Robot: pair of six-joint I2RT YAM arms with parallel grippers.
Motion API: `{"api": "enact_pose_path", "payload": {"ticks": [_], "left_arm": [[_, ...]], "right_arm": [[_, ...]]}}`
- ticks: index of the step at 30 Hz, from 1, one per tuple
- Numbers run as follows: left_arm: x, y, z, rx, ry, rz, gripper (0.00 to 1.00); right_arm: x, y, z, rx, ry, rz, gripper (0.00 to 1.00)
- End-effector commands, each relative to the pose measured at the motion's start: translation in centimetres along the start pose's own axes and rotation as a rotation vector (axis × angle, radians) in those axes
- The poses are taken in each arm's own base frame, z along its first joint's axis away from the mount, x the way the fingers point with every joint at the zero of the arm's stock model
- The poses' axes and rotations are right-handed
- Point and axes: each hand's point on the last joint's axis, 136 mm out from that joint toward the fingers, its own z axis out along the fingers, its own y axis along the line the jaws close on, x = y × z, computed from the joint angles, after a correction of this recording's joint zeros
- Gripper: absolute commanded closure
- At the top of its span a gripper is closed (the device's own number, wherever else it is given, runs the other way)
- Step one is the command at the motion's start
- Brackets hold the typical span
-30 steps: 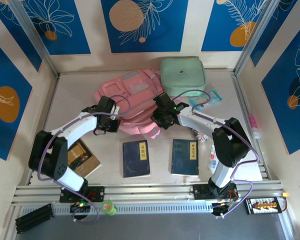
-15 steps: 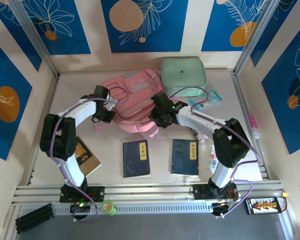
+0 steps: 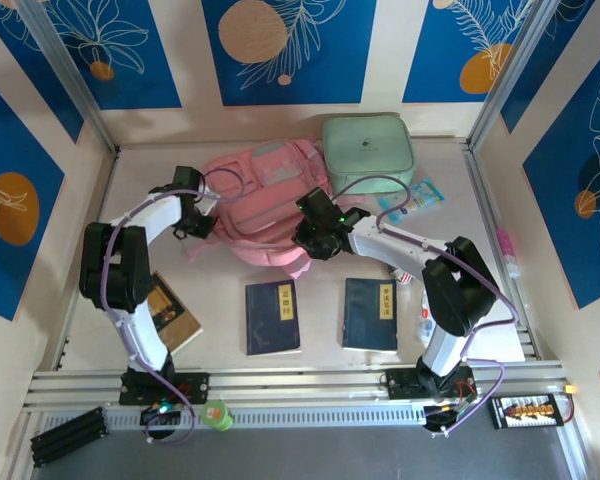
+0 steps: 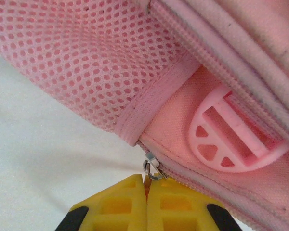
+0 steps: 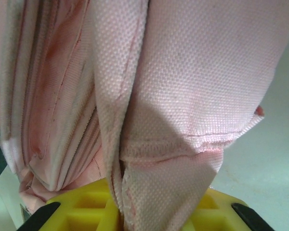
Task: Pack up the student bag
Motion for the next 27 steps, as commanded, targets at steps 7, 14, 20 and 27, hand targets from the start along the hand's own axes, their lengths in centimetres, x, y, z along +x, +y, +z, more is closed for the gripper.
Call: {"api": "enact_pose_path", "payload": {"ticks": [7, 14, 20, 27], "left_arm": [[-3.6, 1.9, -6.4, -0.061, -0.254, -0.232, 0.53], [-1.8, 2.3, -11.3, -0.094, -0.404, -0.529, 0.17], [-1.7, 0.1, -13.0, 0.057, -0.457, -0.66, 0.0], [-2.4, -3.8, -14.4, 0.313, -0.431, -0.693, 0.0]], "right_arm": [[1.6, 6.4, 1.6, -0.21, -0.002, -0.103, 0.74], [2.3, 10.0, 4.7, -0.272, 0.056, -0.137, 0.74], [3.9, 12.2, 6.7, -0.325, 0.139, -0.222, 0.67], [2.9, 9.2, 1.1, -0.234, 0.023, -0.423, 0.31]]}}
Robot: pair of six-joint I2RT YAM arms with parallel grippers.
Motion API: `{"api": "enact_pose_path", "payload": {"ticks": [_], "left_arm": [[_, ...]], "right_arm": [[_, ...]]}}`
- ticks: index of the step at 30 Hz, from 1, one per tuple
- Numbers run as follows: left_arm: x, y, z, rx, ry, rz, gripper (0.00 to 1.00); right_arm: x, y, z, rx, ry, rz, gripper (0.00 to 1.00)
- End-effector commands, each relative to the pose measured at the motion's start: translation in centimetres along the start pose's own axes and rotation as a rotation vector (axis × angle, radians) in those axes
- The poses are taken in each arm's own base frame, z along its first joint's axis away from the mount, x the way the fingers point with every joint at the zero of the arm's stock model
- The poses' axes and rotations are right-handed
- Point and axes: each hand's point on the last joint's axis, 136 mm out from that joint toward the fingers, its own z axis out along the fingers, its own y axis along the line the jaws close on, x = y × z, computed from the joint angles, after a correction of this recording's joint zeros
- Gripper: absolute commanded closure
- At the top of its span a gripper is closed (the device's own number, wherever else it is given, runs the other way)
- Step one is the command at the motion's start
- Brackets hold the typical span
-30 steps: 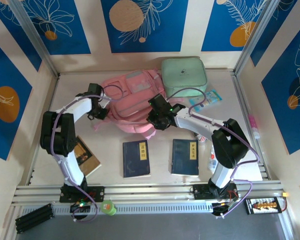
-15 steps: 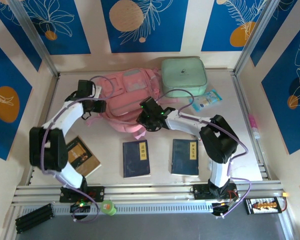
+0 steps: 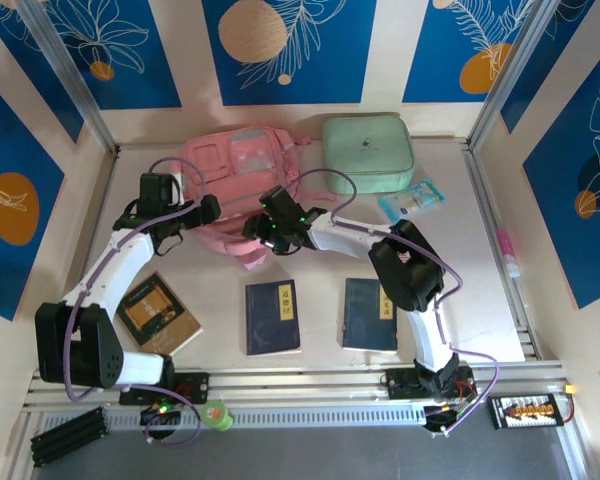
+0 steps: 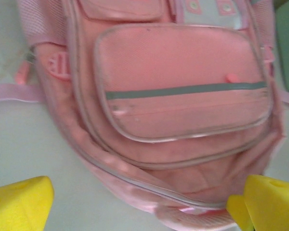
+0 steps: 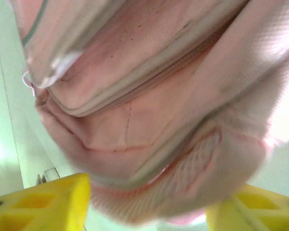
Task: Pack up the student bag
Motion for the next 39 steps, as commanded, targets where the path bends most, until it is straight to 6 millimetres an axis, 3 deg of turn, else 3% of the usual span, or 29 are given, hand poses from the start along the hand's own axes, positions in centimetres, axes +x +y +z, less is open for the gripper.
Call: {"api": "enact_pose_path", "payload": {"ticks": [1, 6, 11, 14, 18, 26, 34, 39], "left_arm": [[0.8, -2.8, -1.4, 0.167, 0.051, -0.069, 0.0], [2.4, -4.1, -1.5, 0.265, 0.097, -0.097, 0.0], [3.8, -4.4, -1.1, 0.317, 0.106, -0.105, 0.0], [4.8, -4.4, -0.6, 0.335, 0.12, -0.124, 0.0], [6.0, -3.8, 0.0, 0.313, 0.146, -0.144, 0.0], [7.0, -3.7, 0.3, 0.299, 0.166, -0.15, 0.0], [9.1, -3.4, 1.2, 0.271, 0.215, -0.169, 0.0], [10.2, -3.7, 1.5, 0.264, 0.25, -0.161, 0.0]], "right_arm": [[-0.1, 0.5, -6.0, 0.022, -0.057, -0.177, 0.3], [4.1, -5.1, -9.5, 0.173, -0.048, -0.341, 0.3], [8.3, -9.7, -10.5, 0.322, 0.038, -0.437, 0.28], [10.6, -10.3, -9.6, 0.294, 0.145, -0.437, 0.27], [12.6, -9.4, -8.1, 0.239, 0.261, -0.439, 0.26], [13.9, -10.3, -6.4, 0.371, 0.335, -0.502, 0.27], [12.4, -14.7, -7.2, 0.6, 0.339, -0.531, 0.34], [10.2, -17.1, -8.0, 0.672, 0.293, -0.49, 0.35]]}}
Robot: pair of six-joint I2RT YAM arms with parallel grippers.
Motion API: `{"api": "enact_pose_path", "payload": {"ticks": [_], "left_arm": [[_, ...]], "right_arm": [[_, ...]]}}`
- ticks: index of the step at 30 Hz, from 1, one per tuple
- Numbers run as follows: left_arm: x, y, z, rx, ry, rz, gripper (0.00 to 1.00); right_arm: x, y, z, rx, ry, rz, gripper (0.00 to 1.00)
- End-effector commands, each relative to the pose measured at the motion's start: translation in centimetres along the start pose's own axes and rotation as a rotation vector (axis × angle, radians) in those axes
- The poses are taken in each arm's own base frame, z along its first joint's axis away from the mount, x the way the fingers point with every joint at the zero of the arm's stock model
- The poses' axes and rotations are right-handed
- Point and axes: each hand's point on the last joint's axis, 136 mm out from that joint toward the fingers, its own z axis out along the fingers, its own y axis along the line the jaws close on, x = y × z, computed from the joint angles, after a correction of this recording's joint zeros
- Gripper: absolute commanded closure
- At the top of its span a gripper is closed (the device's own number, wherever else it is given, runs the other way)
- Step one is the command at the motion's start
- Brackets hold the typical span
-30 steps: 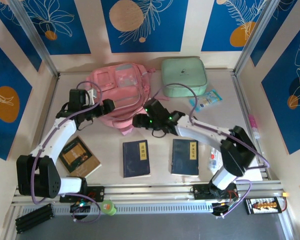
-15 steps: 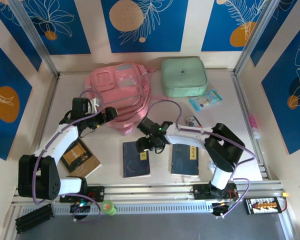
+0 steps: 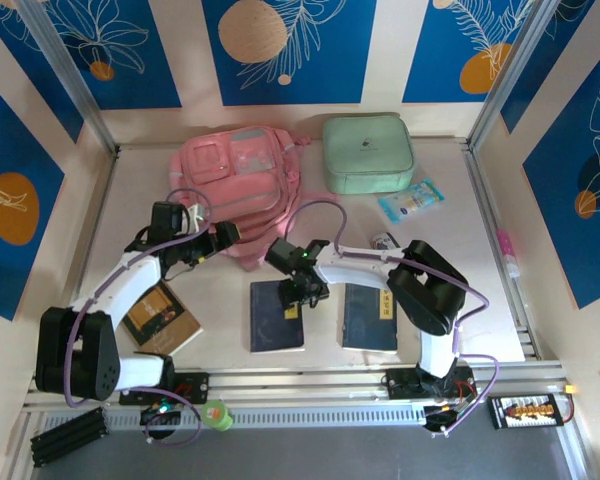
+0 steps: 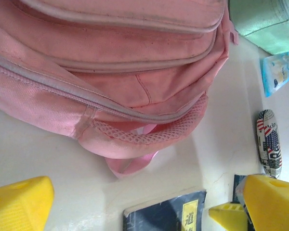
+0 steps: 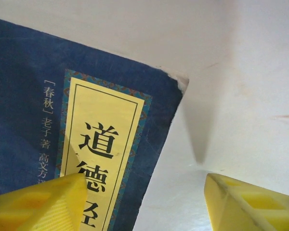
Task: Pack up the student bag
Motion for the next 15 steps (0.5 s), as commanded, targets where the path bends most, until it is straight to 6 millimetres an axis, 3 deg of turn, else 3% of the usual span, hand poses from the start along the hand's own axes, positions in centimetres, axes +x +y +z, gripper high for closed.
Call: {"api": "enact_pose_path", "payload": {"ticks": [1, 7, 11, 15], "left_arm": [[1.2, -0.1, 0.6, -0.008, 0.038, 0.004, 0.0], [4.5, -1.2, 1.8, -0.03, 0.113, 0.053, 0.0], [7.6, -2.8, 2.9, -0.047, 0.169, 0.092, 0.0], [10.4, -4.7, 4.4, -0.052, 0.212, 0.11, 0.0]], "right_arm": [[0.1, -4.4, 0.4, 0.137, 0.012, 0.044, 0.35], [-2.5, -6.8, 0.6, 0.1, -0.033, 0.163, 0.35], [-3.7, -6.5, -1.9, -0.015, -0.076, 0.245, 0.36], [-3.4, -5.6, -4.0, -0.172, -0.101, 0.345, 0.36]]}}
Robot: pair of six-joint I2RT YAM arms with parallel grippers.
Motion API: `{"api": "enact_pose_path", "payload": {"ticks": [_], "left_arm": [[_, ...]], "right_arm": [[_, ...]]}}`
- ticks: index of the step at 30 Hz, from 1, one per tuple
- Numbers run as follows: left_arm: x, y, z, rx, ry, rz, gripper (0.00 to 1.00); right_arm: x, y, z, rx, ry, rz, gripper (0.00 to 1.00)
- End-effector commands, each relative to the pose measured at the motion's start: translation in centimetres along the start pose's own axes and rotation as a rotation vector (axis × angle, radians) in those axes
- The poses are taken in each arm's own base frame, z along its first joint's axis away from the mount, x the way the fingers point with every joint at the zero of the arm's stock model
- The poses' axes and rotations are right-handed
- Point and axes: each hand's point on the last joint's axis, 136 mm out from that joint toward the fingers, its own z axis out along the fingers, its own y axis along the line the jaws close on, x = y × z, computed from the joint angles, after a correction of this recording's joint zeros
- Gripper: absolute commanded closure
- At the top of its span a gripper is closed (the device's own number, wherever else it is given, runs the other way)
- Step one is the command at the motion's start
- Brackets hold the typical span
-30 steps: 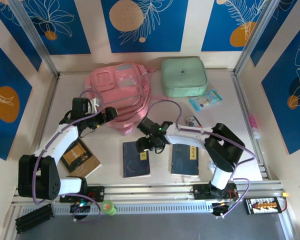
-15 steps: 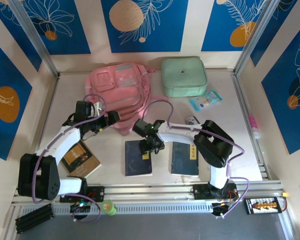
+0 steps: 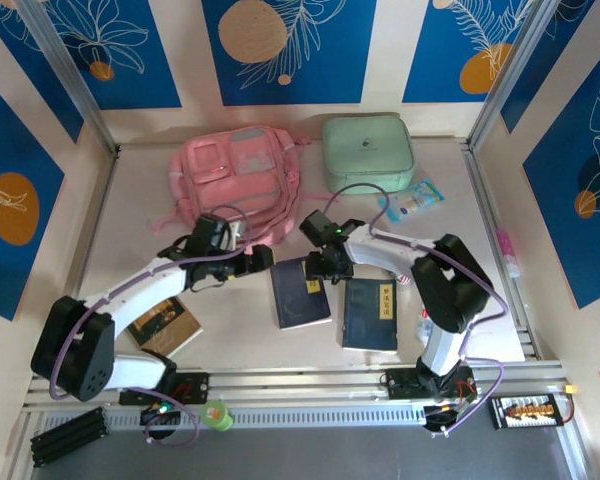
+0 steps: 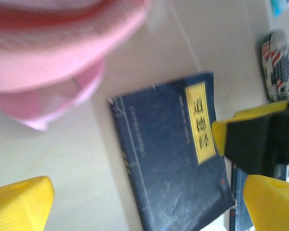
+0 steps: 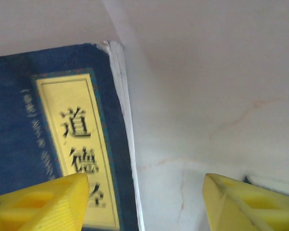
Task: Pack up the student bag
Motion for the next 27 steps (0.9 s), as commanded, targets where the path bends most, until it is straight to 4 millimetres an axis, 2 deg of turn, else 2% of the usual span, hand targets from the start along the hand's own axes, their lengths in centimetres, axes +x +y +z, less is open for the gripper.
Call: {"api": "enact_pose_path", "payload": {"ticks": [1, 5, 7, 9, 14, 19, 22, 27], "left_arm": [[1.8, -0.3, 1.7, -0.048, 0.03, -0.033, 0.01], [3.7, -1.6, 3.4, -0.055, 0.119, -0.009, 0.13], [5.4, -1.1, 4.0, -0.067, 0.192, -0.006, 0.18], [6.3, -1.0, 4.4, -0.053, 0.234, -0.013, 0.26], [5.9, -1.6, 5.6, -0.027, 0.217, -0.063, 0.38], [6.0, -0.3, 6.4, -0.065, 0.19, -0.131, 0.41], [6.2, -0.3, 6.8, -0.057, 0.2, -0.145, 0.45], [6.2, 0.1, 6.7, -0.078, 0.193, -0.149, 0.46]], "right_arm": [[0.6, 1.4, -2.0, -0.156, 0.006, 0.103, 0.36], [1.7, 1.1, -1.4, -0.209, 0.053, 0.171, 0.49], [2.1, 0.7, -0.9, -0.188, 0.07, 0.175, 0.55], [2.4, 0.1, -0.5, -0.164, 0.075, 0.171, 0.57], [2.7, 0.0, 0.8, -0.147, 0.11, 0.158, 0.63], [3.0, -0.2, 1.4, -0.141, 0.13, 0.175, 0.65], [3.2, -0.7, 1.9, -0.115, 0.14, 0.176, 0.68], [3.8, -1.2, 2.7, -0.083, 0.158, 0.178, 0.7]]}}
